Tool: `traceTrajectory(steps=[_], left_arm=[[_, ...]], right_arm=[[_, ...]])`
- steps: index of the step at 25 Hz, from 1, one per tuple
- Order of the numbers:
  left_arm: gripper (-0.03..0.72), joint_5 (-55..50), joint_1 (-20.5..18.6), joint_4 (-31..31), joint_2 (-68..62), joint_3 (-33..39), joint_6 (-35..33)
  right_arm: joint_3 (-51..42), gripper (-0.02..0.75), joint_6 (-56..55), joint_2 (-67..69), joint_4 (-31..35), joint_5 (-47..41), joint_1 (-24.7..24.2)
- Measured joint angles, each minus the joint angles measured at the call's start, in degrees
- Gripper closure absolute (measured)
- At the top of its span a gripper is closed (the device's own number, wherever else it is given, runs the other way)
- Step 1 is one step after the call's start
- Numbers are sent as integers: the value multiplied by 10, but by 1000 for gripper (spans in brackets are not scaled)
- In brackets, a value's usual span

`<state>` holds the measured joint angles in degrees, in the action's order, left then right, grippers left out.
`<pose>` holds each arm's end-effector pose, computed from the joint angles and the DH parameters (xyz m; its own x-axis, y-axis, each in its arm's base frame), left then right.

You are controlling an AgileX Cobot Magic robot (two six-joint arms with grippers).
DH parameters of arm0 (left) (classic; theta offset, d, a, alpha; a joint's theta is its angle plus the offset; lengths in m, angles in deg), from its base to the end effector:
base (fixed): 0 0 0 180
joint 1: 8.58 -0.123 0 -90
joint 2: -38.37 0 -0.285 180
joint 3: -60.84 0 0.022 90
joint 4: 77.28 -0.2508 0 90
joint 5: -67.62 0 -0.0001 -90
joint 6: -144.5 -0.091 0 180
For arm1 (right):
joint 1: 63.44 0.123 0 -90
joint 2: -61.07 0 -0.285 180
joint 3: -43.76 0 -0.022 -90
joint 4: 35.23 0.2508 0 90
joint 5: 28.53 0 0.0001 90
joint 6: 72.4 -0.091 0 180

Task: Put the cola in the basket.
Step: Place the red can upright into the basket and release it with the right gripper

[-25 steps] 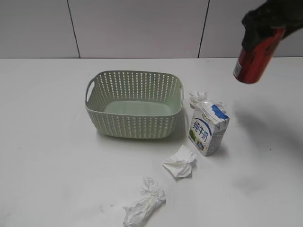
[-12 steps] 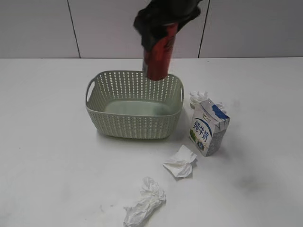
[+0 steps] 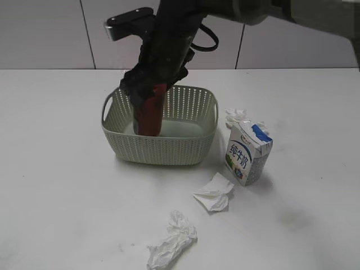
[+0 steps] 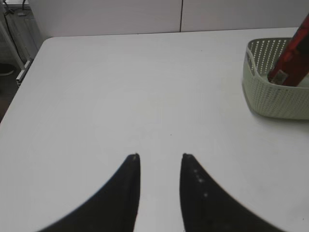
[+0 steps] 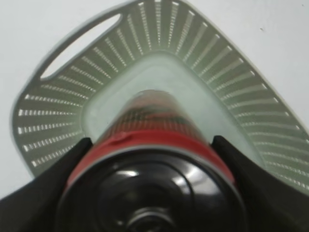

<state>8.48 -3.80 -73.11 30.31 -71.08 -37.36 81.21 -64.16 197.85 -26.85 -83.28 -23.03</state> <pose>-0.0045 -0.0053 0.2822 -0.4252 0.0306 -0.9046 0.1374 0.9900 -0.0310 0.3726 0.3314 0.2181 -0.6416 -0.6232 -0.4472 -0.7228 0.6864 0.0805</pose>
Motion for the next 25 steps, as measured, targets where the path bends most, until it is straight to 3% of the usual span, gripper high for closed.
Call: traceTrajectory(steps=[13, 18, 25], left_arm=[[460, 0, 0, 0, 0, 0, 0], [460, 0, 0, 0, 0, 0, 0], [460, 0, 0, 0, 0, 0, 0]], right_arm=[[1, 216, 44, 21, 6, -21, 0], [4, 162, 46, 20, 8, -15, 0], [36, 154, 46, 20, 23, -7, 0]])
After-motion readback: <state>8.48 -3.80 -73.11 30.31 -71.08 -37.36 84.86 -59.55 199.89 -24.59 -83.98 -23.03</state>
